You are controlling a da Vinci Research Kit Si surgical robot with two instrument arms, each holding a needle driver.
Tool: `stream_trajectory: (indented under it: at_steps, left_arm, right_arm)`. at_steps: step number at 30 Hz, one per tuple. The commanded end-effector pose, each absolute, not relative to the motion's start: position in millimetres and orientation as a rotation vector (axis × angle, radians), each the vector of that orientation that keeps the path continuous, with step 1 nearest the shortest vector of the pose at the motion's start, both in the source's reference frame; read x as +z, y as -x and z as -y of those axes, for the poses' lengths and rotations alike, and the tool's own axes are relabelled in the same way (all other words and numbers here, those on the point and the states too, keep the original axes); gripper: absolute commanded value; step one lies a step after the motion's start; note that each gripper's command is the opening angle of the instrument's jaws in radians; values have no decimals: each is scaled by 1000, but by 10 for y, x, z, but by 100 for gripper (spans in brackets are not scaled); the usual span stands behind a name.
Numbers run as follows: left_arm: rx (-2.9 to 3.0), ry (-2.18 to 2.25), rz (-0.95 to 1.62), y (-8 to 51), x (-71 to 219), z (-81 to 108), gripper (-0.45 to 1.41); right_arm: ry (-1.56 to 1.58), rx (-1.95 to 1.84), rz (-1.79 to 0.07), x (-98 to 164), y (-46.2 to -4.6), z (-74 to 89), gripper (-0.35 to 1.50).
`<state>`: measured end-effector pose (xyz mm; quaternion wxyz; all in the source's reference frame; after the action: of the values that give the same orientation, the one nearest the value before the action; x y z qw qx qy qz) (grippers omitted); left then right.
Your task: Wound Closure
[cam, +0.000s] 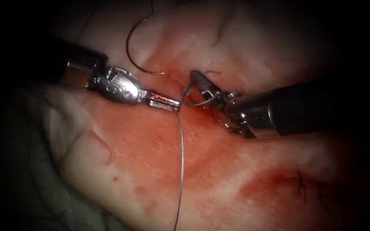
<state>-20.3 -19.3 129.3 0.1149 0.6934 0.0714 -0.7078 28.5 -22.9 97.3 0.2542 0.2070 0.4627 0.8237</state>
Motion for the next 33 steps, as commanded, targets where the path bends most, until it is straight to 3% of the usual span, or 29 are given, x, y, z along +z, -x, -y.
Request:
stream_trajectory:
  at_steps: [1, 13, 33]
  left_arm:
    - [-2072, -2032, -213, 207, 1299, 197, -45]
    - [-2121, -2043, -238, 196, 1297, 191, -45]
    - [-2230, -2036, -243, 173, 1285, 115, -45]
  right_arm:
    - [-531, 2205, -1226, 972, -286, 237, -35]
    - [-270, 1785, -1212, 915, -280, 229, -35]
    - [-142, 1163, -1168, 910, -289, 233, -35]
